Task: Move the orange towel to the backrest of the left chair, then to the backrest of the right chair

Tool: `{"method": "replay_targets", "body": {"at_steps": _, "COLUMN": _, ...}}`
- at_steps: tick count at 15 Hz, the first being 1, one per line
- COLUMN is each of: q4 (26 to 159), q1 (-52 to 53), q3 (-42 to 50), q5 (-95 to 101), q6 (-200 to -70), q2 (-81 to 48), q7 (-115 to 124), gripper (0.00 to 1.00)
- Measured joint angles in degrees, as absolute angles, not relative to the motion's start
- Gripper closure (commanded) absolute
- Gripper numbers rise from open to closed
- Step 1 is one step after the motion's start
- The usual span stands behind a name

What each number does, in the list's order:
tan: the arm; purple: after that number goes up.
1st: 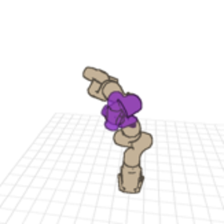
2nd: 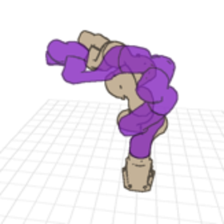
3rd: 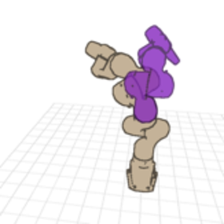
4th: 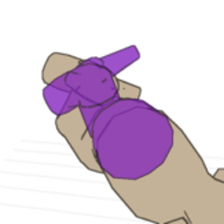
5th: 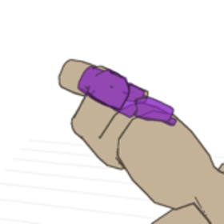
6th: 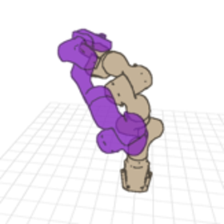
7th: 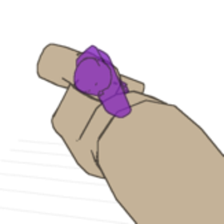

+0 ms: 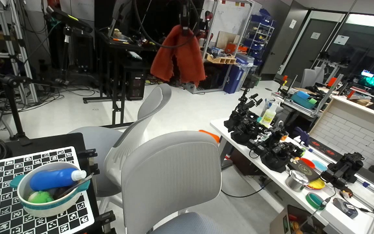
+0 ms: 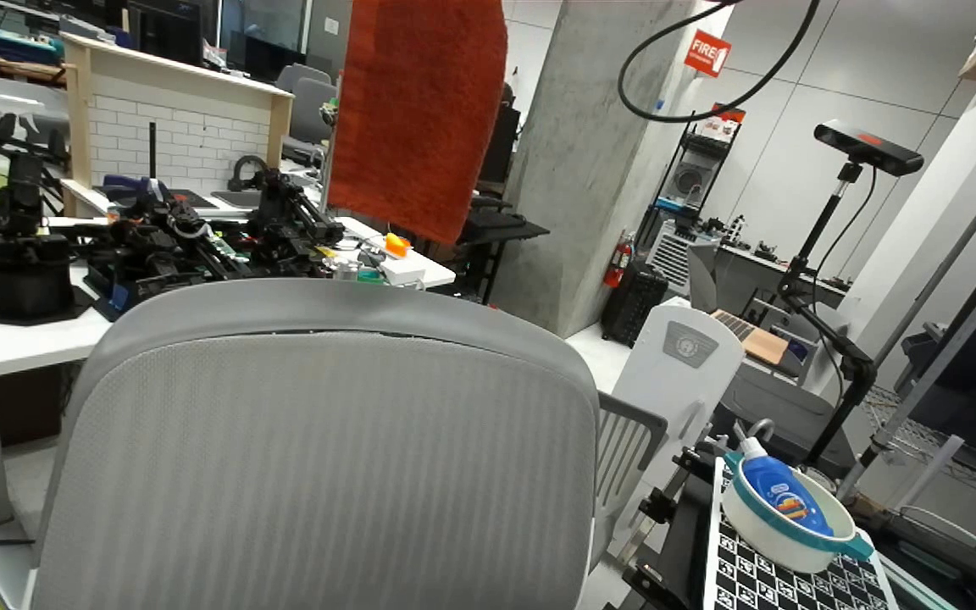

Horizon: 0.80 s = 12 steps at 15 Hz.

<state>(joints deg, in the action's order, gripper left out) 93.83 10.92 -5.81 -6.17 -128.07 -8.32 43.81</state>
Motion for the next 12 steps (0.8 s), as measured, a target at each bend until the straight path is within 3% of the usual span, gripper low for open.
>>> {"method": "replay_targets", "body": {"at_steps": 12, "q4": 109.3, "q1": 11.8, "q3": -6.2, "q5": -3.5, "q6": -136.2, "q2": -8.8, "q7": 44.0, "gripper": 0.98}}
